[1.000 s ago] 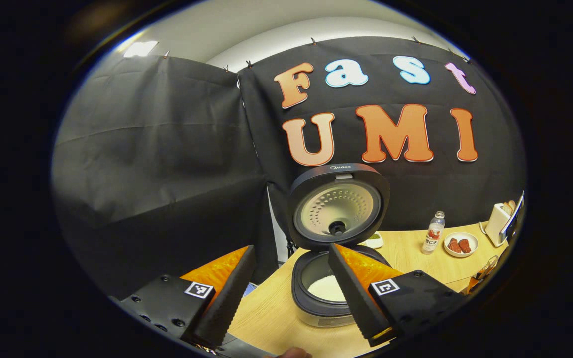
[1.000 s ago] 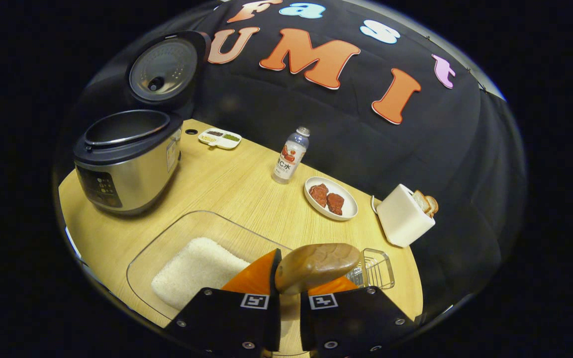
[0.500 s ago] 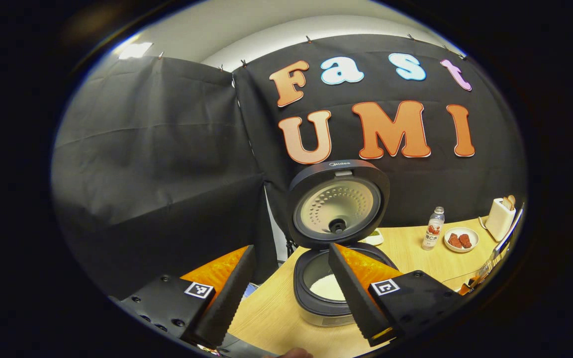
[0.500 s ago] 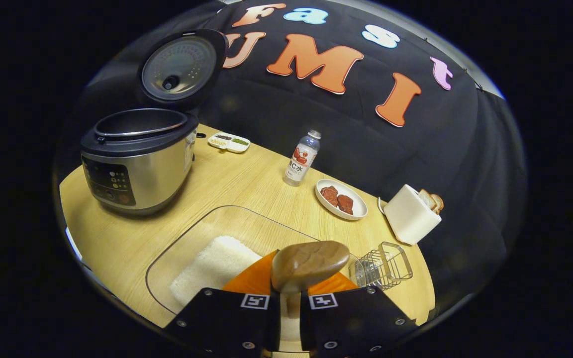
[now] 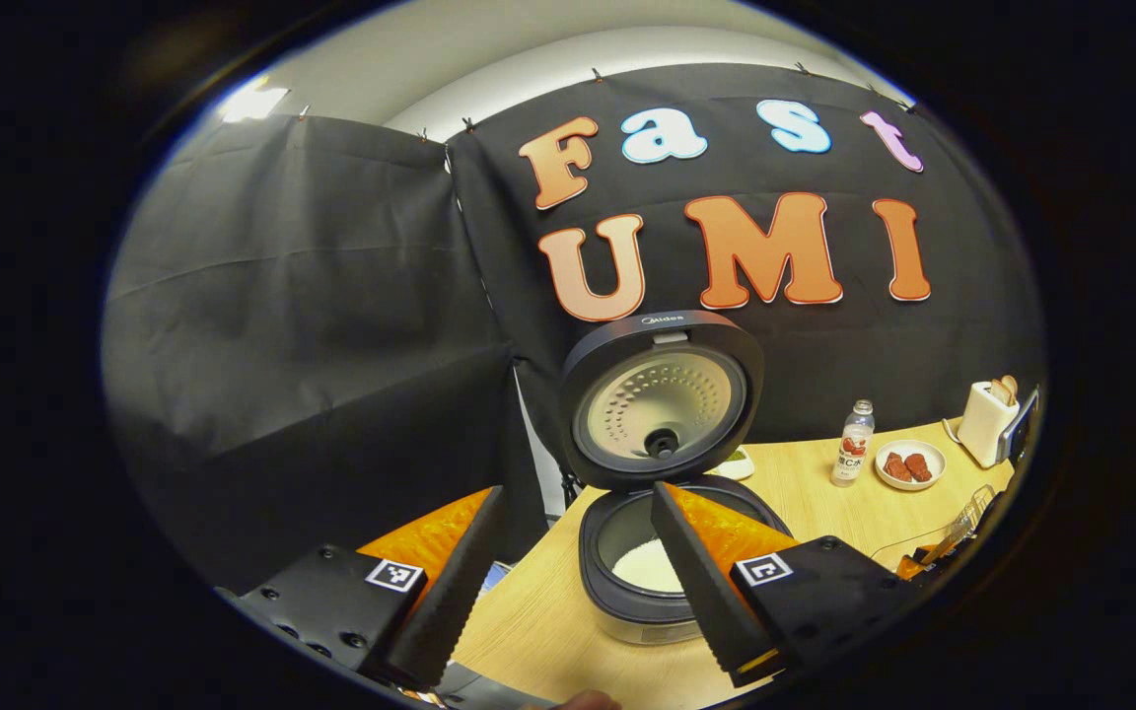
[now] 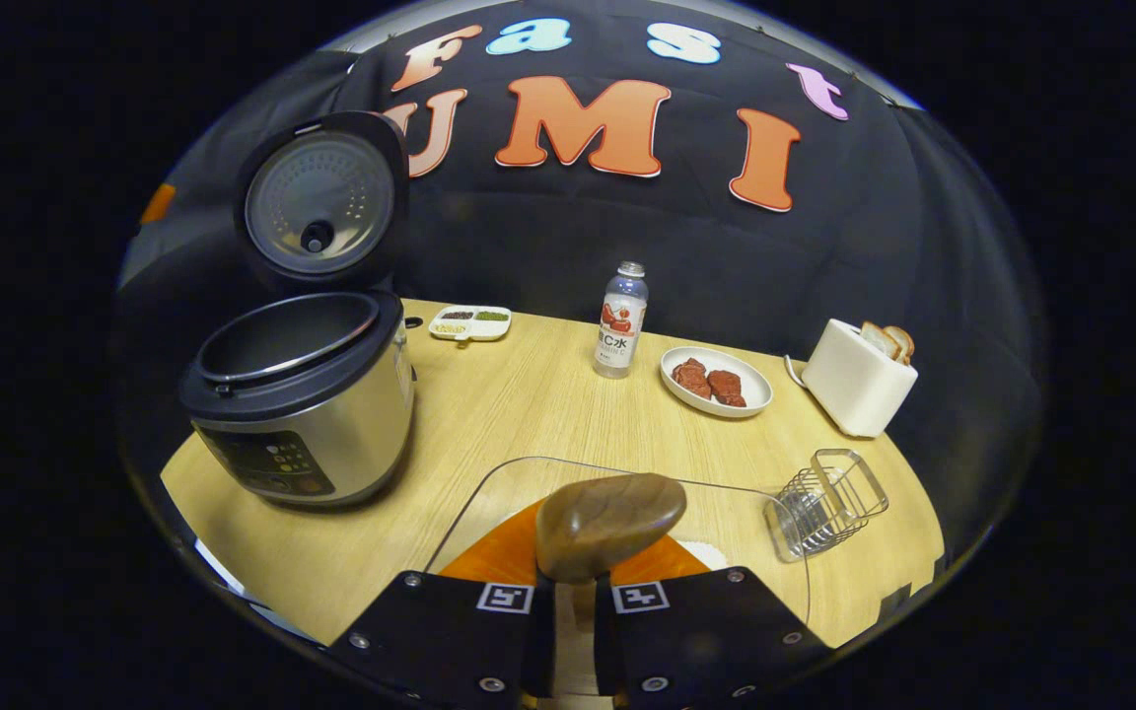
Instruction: Close the left gripper, press the button to open the rice cooker; take a wooden spoon from the chopstick holder with the right hand, scoop a spoonful of rice and pour it into the rice cooker, then put the wooden spoon back into the chopstick holder.
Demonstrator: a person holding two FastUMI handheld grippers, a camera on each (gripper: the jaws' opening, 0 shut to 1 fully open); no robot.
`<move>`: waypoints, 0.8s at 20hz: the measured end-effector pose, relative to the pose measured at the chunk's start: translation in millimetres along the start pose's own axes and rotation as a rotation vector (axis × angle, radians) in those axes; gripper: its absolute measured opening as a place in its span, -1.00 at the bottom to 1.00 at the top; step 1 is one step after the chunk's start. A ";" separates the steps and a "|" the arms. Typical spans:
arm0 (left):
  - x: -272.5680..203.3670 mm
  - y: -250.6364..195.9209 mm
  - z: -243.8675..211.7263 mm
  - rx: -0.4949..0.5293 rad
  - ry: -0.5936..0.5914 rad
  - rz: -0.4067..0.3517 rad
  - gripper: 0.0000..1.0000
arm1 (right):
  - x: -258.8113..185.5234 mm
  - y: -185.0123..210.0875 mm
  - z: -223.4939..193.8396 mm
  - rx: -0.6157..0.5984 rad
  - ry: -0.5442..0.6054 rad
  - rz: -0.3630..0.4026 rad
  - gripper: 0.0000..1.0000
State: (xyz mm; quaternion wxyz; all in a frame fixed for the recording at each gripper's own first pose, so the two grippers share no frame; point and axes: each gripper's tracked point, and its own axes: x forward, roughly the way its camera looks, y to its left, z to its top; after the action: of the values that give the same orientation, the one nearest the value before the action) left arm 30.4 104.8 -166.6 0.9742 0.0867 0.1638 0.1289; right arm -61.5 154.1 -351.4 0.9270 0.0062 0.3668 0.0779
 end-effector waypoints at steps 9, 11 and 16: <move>2.1 -3.8 -3.9 0.021 0.012 -0.028 0.83 | 10.1 -16.7 -1.9 0.355 0.050 0.016 -0.70; 3.1 -6.6 -2.5 0.022 0.012 -0.037 0.83 | 12.1 -17.4 -1.6 0.404 0.054 0.022 -0.70; 5.8 -9.9 -4.7 0.025 0.016 -0.052 0.83 | 16.0 -21.6 -0.9 0.498 0.064 0.047 -0.70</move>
State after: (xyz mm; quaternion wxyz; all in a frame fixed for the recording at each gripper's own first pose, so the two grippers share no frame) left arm 36.3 97.6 -174.8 0.9747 0.0936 0.1754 0.1020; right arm -47.6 135.1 -364.4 0.8828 0.2405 0.4035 0.0066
